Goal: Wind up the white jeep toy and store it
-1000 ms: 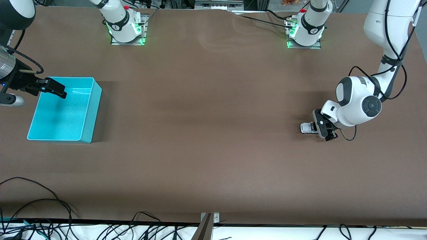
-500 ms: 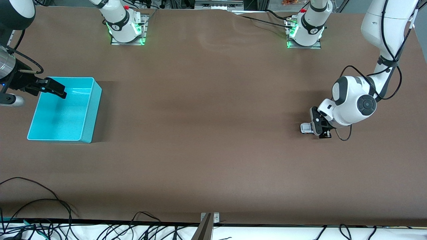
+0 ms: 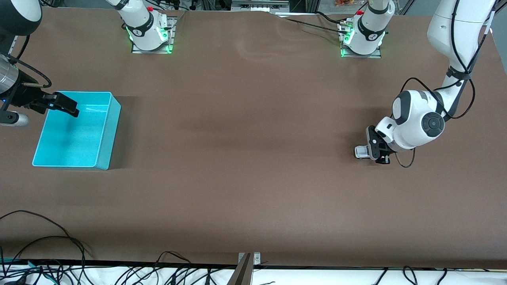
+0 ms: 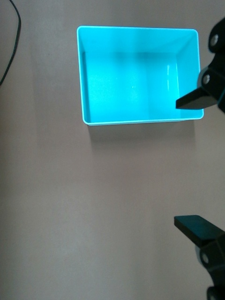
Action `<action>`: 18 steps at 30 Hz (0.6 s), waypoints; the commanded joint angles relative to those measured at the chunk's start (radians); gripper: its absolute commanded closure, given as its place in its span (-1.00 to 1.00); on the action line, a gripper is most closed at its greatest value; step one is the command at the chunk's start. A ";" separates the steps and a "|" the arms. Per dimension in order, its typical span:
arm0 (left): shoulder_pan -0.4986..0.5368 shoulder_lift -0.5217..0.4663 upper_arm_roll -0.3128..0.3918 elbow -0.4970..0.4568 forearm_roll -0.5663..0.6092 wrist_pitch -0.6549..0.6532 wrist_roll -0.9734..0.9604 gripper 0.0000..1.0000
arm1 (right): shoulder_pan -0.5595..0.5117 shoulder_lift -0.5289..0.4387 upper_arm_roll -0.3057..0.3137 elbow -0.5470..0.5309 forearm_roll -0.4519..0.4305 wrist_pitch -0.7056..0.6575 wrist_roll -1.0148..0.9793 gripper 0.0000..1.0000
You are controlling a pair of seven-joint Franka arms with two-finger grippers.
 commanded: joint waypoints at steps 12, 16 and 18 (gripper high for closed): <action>-0.006 0.004 -0.018 -0.004 -0.003 0.012 0.069 0.82 | -0.004 -0.011 0.000 -0.012 0.014 0.008 -0.001 -1.00; -0.006 0.004 -0.016 -0.009 -0.002 0.012 0.079 0.82 | -0.004 -0.011 0.000 -0.012 0.014 0.008 -0.001 -1.00; -0.006 0.007 -0.016 -0.007 -0.002 0.012 0.102 0.82 | -0.004 -0.011 0.000 -0.012 0.014 0.008 -0.001 -1.00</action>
